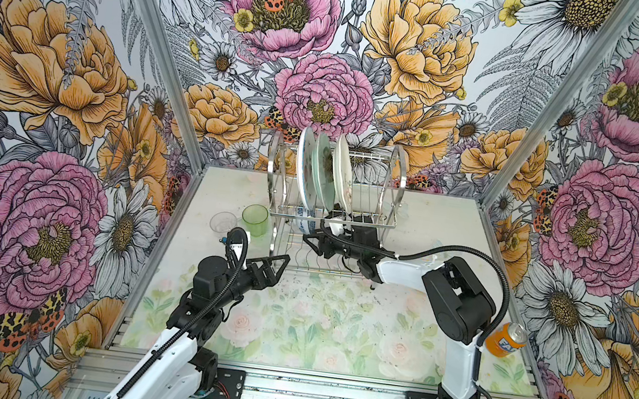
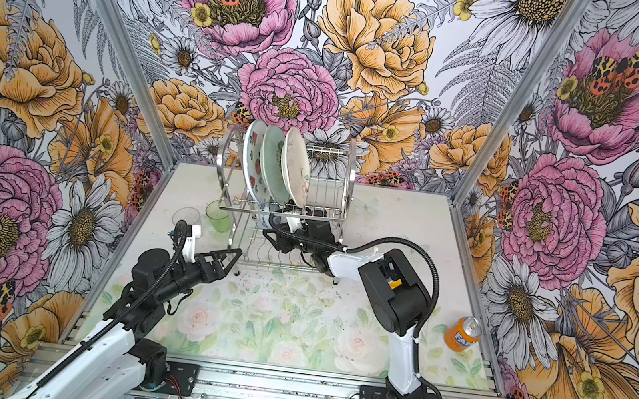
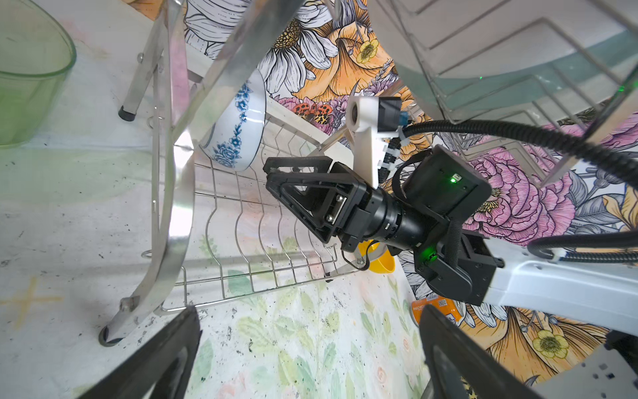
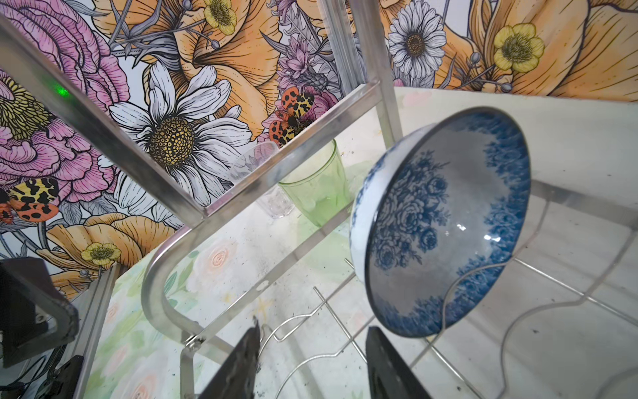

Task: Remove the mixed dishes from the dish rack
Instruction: 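Lower the open right gripper onto the rim of the blue-and-white bowl, then close the right gripper on the rim of the blue-and-white bowl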

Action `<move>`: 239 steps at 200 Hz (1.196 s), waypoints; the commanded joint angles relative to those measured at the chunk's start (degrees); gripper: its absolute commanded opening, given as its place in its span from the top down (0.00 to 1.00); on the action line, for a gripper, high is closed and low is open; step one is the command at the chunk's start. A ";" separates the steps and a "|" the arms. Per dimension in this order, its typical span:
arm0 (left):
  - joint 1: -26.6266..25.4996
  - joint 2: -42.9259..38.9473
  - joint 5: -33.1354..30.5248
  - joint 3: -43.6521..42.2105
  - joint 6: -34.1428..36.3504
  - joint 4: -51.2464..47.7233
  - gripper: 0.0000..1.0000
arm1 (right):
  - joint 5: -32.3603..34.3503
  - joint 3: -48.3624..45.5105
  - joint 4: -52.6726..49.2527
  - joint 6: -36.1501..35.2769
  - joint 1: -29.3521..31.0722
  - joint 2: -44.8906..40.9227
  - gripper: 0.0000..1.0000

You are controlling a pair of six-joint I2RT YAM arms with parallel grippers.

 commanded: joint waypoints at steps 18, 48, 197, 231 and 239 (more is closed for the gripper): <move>-0.58 0.68 -3.72 1.45 -0.98 2.21 0.01 | -0.50 3.87 1.26 -0.08 -0.68 2.30 0.49; -0.75 3.11 -4.31 0.83 -1.31 3.53 0.01 | -0.11 6.00 1.26 0.40 -0.81 3.58 0.51; -1.08 -0.75 -7.50 -4.17 -3.43 7.87 0.01 | -1.77 14.36 1.61 3.64 -1.36 10.41 0.59; -1.10 -1.01 -7.86 -4.18 -3.43 8.25 0.01 | -1.95 14.94 1.78 4.09 -1.42 11.17 0.62; -1.10 -0.99 -8.22 -4.42 -3.38 8.35 0.01 | -2.02 15.06 1.87 4.33 -1.43 11.37 0.62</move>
